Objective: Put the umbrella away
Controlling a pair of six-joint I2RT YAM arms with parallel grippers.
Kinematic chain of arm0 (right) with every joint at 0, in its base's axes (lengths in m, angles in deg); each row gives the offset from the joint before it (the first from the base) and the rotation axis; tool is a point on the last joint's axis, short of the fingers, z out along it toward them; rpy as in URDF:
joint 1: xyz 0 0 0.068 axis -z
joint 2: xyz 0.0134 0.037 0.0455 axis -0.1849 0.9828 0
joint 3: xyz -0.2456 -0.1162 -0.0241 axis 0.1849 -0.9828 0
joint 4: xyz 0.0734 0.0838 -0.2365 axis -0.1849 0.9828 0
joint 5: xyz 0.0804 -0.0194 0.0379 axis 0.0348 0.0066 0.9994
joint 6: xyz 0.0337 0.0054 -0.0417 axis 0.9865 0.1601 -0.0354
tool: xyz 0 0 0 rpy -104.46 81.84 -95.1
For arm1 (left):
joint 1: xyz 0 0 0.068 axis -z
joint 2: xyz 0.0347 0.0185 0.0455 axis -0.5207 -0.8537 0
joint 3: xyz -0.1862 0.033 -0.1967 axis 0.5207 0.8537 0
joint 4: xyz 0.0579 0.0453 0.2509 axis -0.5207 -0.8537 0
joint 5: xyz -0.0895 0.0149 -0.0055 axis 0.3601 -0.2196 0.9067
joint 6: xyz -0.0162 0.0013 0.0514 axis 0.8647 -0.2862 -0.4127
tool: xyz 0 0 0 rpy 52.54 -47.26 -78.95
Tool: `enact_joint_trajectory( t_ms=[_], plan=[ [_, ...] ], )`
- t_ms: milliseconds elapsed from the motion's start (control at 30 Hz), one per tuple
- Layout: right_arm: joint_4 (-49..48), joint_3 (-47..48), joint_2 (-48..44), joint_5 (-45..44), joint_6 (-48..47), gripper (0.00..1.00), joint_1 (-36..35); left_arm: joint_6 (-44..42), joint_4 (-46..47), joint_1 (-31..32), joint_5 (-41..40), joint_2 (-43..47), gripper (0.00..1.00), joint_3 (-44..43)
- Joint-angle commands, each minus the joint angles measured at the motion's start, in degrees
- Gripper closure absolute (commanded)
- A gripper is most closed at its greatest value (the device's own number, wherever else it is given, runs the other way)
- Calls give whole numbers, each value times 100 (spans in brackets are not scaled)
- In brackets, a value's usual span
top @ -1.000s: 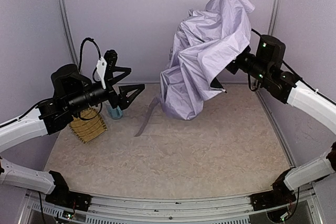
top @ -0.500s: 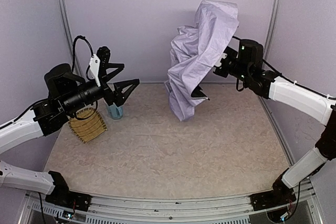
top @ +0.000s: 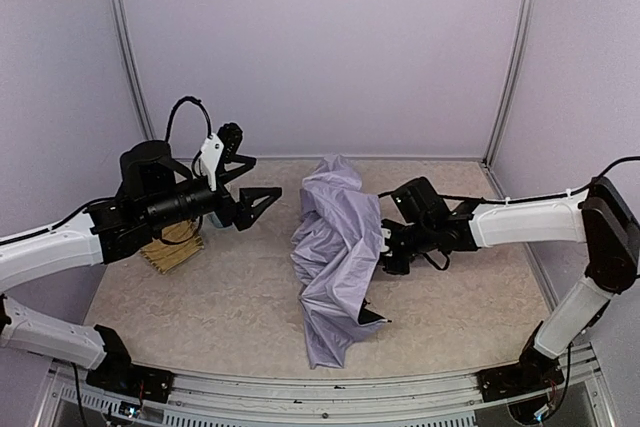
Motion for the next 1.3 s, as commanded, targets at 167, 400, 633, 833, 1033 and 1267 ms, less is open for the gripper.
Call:
enact_joint_trajectory(
  t_ms=[167, 400, 633, 833, 1033, 1267],
  plan=[
    [1059, 531, 889, 937, 986, 100, -70, -14, 75, 451, 735, -286, 10, 186],
    [1084, 845, 1229, 651, 1743, 56, -70, -350, 120, 1034, 799, -142, 9, 579],
    [1038, 452, 722, 388, 2250, 13, -70, -269, 118, 1037, 780, -231, 9, 556],
    [1674, 199, 57, 471, 2749, 13, -70, -216, 224, 1037, 679, -149, 9, 620],
    [1433, -447, -1040, 501, 3921, 10, -51, 636, 31, 591, 14, -559, 14, 347],
    [1850, -699, -1548, -727, 6153, 15, 443, 1503, -911, 142, -451, -1272, 24, 42]
  ],
)
